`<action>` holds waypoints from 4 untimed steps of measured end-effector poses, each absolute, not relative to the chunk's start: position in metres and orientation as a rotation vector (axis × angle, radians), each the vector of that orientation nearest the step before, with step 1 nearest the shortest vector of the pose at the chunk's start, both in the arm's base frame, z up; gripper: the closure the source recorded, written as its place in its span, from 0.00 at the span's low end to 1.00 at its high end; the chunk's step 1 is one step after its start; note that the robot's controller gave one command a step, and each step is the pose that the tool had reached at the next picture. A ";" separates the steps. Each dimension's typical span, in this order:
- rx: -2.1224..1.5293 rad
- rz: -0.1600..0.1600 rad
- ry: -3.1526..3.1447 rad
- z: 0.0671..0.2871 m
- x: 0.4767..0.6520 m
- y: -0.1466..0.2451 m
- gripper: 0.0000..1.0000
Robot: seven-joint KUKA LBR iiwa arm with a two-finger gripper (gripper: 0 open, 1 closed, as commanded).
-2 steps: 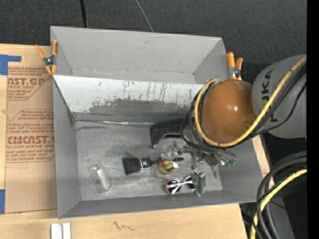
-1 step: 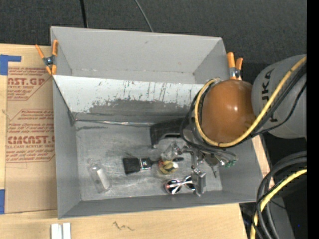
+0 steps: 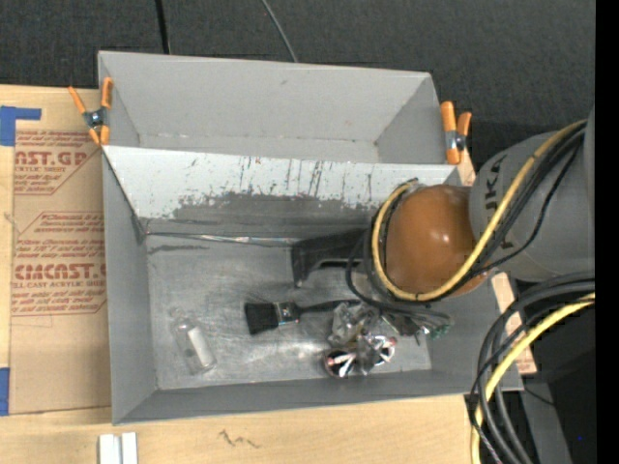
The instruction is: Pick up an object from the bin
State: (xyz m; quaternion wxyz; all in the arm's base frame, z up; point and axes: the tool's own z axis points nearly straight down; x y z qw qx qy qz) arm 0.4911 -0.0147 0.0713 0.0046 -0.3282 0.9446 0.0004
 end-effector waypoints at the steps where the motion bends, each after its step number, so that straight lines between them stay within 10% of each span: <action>1: -1.028 0.001 2.959 0.071 0.491 -0.015 1.00; 2: -1.032 0.005 2.972 0.102 0.491 -0.006 1.00; 3: -1.031 0.001 2.965 0.127 0.503 -0.002 0.00; 4: -1.031 0.002 2.966 0.127 0.503 -0.002 0.00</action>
Offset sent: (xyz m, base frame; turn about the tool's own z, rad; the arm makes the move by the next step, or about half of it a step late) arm 0.0035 0.0138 0.0538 -0.0011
